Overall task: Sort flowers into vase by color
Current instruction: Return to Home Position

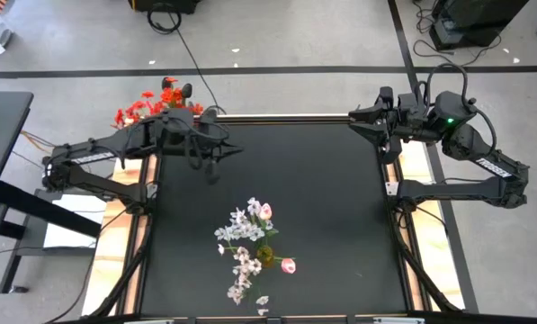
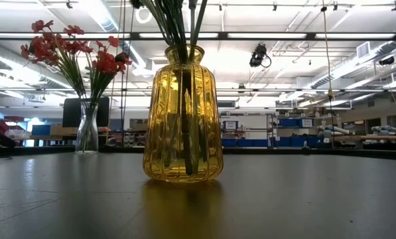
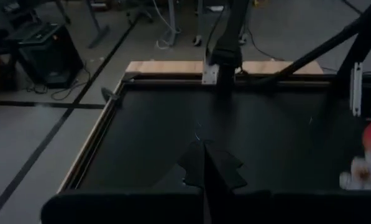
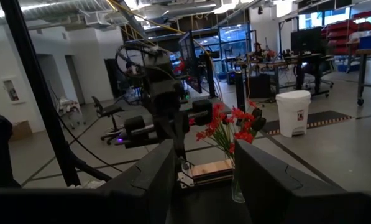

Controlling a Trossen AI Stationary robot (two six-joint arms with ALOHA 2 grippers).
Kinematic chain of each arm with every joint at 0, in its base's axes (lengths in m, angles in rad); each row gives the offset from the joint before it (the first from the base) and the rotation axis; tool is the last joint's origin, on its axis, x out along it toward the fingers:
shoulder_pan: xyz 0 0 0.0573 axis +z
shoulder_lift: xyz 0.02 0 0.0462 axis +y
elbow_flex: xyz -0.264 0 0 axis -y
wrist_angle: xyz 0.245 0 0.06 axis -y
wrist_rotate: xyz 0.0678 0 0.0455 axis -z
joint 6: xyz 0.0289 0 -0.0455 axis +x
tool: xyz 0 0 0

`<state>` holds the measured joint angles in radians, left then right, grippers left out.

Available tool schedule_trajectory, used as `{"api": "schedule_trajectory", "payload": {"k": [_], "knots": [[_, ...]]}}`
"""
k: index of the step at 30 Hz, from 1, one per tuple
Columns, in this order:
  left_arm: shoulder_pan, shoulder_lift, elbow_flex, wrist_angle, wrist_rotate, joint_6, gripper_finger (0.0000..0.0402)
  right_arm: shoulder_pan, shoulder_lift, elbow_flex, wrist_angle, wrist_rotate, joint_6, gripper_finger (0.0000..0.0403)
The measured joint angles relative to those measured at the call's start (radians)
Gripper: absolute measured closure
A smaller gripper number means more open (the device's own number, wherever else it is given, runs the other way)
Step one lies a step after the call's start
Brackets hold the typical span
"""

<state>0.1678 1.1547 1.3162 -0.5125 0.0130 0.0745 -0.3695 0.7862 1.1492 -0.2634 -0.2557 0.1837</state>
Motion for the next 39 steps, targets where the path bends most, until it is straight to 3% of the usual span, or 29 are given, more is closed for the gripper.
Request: {"api": "schedule_trajectory", "payload": {"k": [5,13,18,26,29,33,36,39], "knots": [[0.01,-0.152,-0.21,0.086,0.016,-0.027,0.0397,0.0,0.0,0.0,0.0,0.0,0.0,0.0227],[-0.004,-0.354,-0.633,0.547,0.215,-0.19,0.0395,0.0,0.0,0.0,0.0,0.0,0.0,0.0227],[-0.005,-0.483,-0.782,0.62,0.306,-0.191,0.0359,0.0,0.0,0.0,0.0,0.0,0.0,0.0227],[-0.004,-0.733,-0.935,0.463,0.304,-0.191,0.0282,0.0,0.0,0.0,0.0,0.0,0.0,0.0227],[-0.004,-0.797,-0.976,0.435,0.283,-0.199,0.0277,0.0,0.0,0.0,0.0,0.0,0.0,0.0227],[-0.004,-0.851,-1.052,0.47,0.172,-0.195,0.0283,0.0,0.0,0.0,0.0,0.0,0.0,0.0227],[-0.003,-0.886,-1.134,0.559,0.114,-0.217,0.029,0.0,0.0,0.0,0.0,0.0,0.0,0.0227],[-0.008,-0.905,-1.207,0.665,0.125,-0.274,0.0292,0.0,0.0,0.0,0.0,0.0,0.0,0.0227]]}}
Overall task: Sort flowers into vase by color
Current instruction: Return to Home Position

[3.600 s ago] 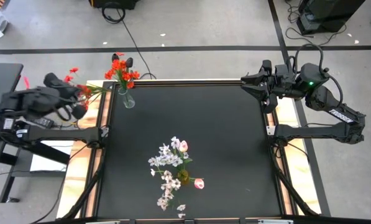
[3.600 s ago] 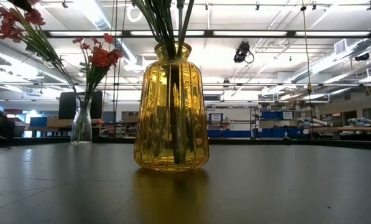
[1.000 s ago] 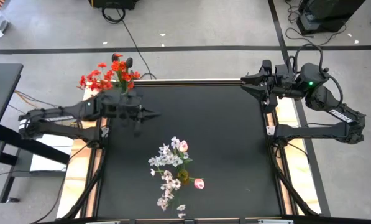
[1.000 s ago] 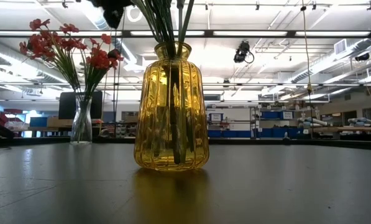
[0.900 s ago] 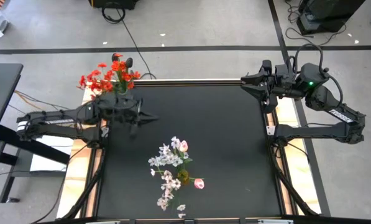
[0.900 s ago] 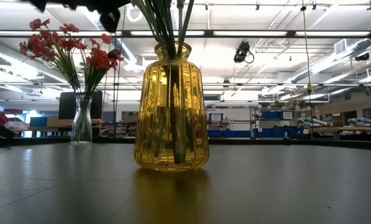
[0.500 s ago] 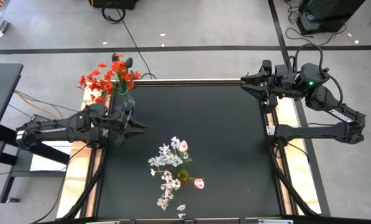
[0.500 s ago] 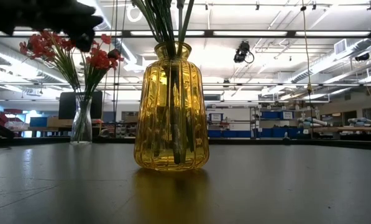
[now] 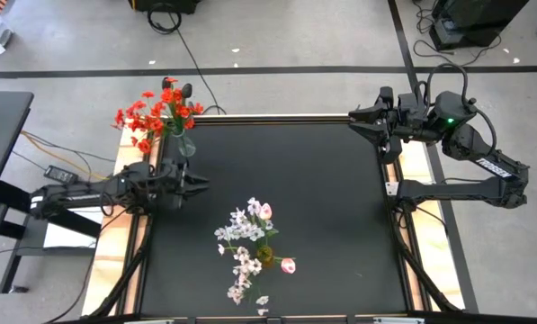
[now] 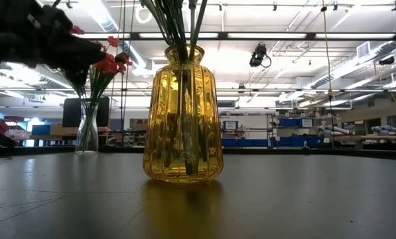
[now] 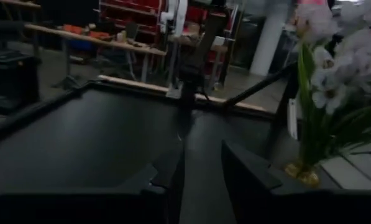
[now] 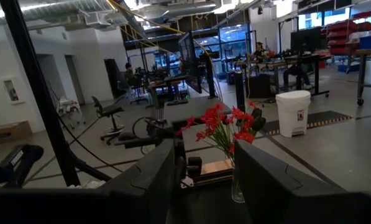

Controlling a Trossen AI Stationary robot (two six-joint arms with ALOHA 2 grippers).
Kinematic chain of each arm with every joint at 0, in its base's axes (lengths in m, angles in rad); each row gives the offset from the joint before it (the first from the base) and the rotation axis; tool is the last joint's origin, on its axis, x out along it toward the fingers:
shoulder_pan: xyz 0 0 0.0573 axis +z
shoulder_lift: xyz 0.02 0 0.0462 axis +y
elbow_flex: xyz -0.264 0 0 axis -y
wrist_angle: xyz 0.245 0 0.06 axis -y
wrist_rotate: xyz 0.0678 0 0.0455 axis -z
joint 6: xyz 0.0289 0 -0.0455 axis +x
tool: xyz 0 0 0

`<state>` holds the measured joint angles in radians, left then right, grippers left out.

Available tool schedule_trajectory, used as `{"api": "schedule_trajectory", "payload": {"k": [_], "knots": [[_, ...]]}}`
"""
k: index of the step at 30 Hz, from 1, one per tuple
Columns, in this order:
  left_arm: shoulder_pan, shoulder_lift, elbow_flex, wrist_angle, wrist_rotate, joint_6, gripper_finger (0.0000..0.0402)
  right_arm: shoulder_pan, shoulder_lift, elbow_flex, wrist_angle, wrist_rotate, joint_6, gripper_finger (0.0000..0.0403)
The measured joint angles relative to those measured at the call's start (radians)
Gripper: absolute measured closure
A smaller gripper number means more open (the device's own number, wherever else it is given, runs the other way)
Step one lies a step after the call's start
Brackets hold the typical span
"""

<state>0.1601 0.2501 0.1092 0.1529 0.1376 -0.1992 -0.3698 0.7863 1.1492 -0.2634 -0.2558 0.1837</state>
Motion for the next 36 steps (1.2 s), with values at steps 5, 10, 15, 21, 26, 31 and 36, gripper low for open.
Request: {"api": "schedule_trajectory", "payload": {"k": [5,10,15,21,26,31,36], "knots": [[-0.038,-0.02,-0.062,0.001,0.009,0.02,0.0292,0.0,0.0,0.0,0.0,0.0,0.0,0.0227],[-0.07,-0.024,-0.07,-0.022,0.009,0.026,0.0292,0.0,0.0,0.0,0.0,0.0,0.0,0.0227],[-0.075,-0.08,-0.07,-0.097,0.009,0.039,0.0292,0.0,0.0,0.0,0.0,0.0,0.0,0.0227],[-0.074,-0.238,-0.068,-0.207,0.001,0.053,0.0292,0.0,0.0,0.0,0.0,0.0,0.0,0.0227],[-0.074,-0.248,-0.068,-0.211,-0.013,0.047,0.0292,0.0,0.0,0.0,0.0,0.0,0.0,0.0227],[-0.073,-0.248,-0.1,-0.091,0.004,0.014,0.0292,0.0,0.0,0.0,0.0,0.0,0.0,0.0227],[-0.075,-0.249,-0.1,-0.1,0.026,0.004,0.0292,0.0,0.0,0.0,0.0,0.0,0.0,0.0227]]}}
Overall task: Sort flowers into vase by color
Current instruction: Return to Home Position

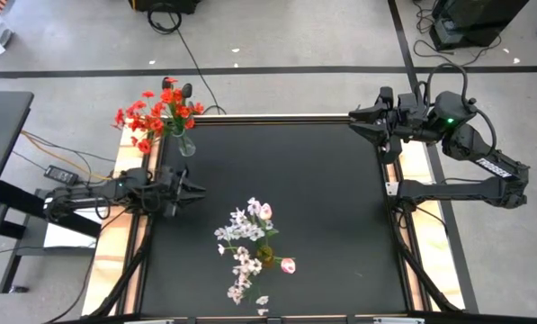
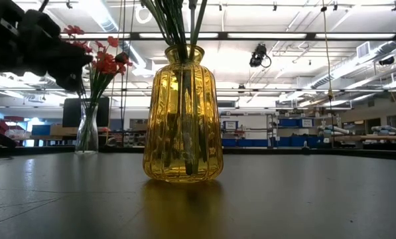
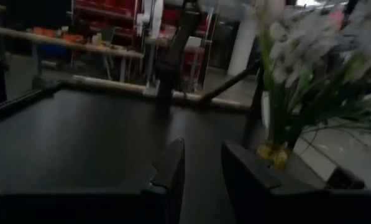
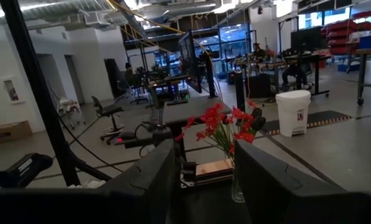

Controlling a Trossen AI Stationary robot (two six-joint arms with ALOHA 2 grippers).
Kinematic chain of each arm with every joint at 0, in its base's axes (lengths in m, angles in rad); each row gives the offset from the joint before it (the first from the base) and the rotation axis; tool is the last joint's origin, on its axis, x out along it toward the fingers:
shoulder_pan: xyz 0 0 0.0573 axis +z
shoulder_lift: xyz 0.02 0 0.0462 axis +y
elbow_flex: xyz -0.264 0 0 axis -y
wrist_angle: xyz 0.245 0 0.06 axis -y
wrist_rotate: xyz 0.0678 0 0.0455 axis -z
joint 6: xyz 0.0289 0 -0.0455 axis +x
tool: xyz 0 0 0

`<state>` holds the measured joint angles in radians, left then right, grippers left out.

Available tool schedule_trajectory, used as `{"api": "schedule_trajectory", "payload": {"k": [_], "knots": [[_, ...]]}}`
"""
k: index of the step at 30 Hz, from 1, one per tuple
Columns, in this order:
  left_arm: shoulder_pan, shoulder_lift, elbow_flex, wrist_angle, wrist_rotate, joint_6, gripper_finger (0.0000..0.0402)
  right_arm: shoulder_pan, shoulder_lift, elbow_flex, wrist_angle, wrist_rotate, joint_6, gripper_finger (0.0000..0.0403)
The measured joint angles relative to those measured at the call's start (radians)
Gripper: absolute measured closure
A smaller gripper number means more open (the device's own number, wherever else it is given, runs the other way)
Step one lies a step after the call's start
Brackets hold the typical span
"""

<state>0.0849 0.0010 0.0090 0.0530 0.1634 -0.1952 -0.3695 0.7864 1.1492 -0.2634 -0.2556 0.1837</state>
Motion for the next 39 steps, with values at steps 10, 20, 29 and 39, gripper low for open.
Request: {"api": "schedule_trajectory", "payload": {"k": [10,20,29,39], "knots": [[-0.021,0.035,0.0,-0.023,-0.044,0.034,0.0346,0.0,0.0,0.0,0.001,0.0,0.0,0.0227],[-0.021,0.025,-0.001,-0.003,-0.046,0.049,0.0392,0.0,0.0,0.0,0.0,0.0,0.0,0.0227],[-0.021,0.025,-0.001,-0.002,-0.046,0.049,0.0388,0.0,0.0,0.0,0.0,0.0,0.0,0.0227],[-0.021,0.025,-0.001,0.001,-0.046,0.049,0.0388,0.0,0.0,0.0,0.0,0.0,0.0,0.0227]]}}
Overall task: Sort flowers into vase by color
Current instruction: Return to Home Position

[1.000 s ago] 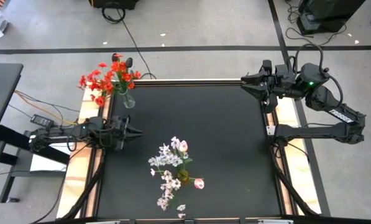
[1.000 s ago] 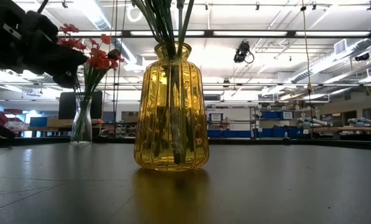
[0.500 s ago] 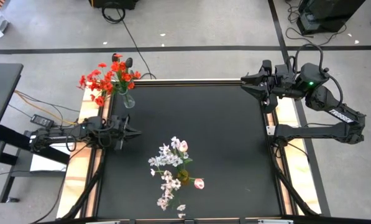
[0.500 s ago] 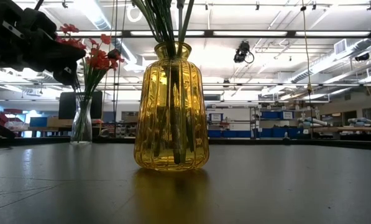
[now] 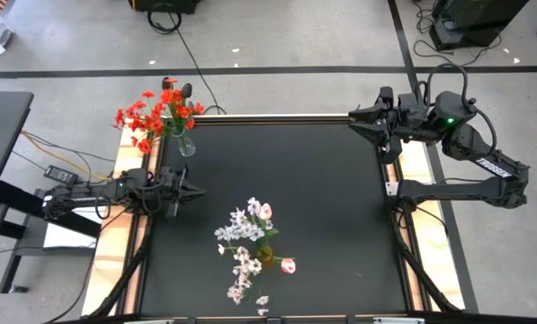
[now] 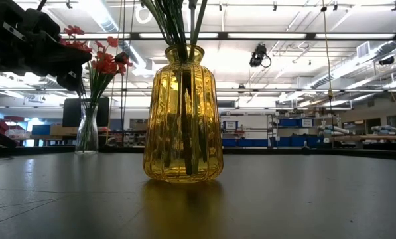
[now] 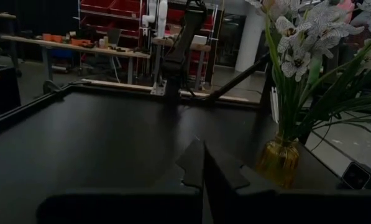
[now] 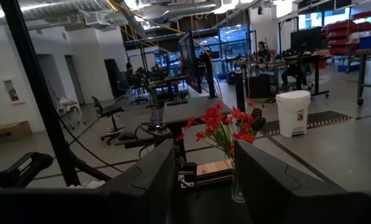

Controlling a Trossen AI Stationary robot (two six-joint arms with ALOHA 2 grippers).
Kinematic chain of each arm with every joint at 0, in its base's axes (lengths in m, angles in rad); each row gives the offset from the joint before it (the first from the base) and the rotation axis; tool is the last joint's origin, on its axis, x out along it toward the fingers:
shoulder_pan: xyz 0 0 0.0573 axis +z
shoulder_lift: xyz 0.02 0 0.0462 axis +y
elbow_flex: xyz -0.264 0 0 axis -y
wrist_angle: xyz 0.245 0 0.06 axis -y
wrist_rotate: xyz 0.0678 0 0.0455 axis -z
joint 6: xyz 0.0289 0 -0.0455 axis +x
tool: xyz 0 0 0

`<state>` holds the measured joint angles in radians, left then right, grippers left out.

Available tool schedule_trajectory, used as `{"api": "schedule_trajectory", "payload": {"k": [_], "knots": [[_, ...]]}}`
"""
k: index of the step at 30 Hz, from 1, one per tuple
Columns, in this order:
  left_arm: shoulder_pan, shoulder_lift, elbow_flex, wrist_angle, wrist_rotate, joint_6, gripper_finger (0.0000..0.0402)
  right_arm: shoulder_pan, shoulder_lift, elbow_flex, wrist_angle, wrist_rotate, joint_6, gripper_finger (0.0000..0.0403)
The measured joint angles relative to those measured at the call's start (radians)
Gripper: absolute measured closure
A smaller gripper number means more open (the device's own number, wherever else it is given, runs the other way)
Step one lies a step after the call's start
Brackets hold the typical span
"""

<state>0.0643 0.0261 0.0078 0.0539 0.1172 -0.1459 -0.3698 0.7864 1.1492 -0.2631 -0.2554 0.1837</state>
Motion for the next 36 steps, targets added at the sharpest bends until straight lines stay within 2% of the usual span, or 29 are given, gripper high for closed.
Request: {"api": "schedule_trajectory", "payload": {"k": [7,9,13,16,23,30,33,36], "knots": [[0.0,0.0,0.0,0.001,0.0,0.0,0.0388,0.0,0.0,0.0,-0.001,-0.009,-0.005,0.0227],[0.0,0.0,0.0,0.001,0.0,0.0,0.0388,0.0,-0.001,0.0,-0.005,-0.066,-0.014,0.0227],[0.0,0.0,-0.001,0.001,0.0,0.0,0.0388,0.006,-0.002,0.0,0.008,-0.133,0.08,0.0227],[0.0,0.0,-0.001,0.001,0.0,0.0,0.0388,0.016,0.001,0.0,-0.009,-0.14,0.095,0.0227],[0.0,0.0,-0.001,0.001,0.0,0.0,0.0388,0.037,-0.04,-0.086,-0.03,-0.051,0.078,0.0227],[0.0,0.0,-0.001,0.001,-0.001,0.0,0.0388,0.059,-0.171,-0.31,0.13,-0.053,0.186,0.0228],[0.0,0.0,-0.001,0.001,0.0,0.0,0.0388,0.108,-0.275,-0.385,0.159,0.0,0.192,0.0249],[0.0,0.0,-0.001,0.001,0.0,0.0,0.0388,0.171,-0.394,-0.462,0.154,0.109,0.173,0.0295]]}}
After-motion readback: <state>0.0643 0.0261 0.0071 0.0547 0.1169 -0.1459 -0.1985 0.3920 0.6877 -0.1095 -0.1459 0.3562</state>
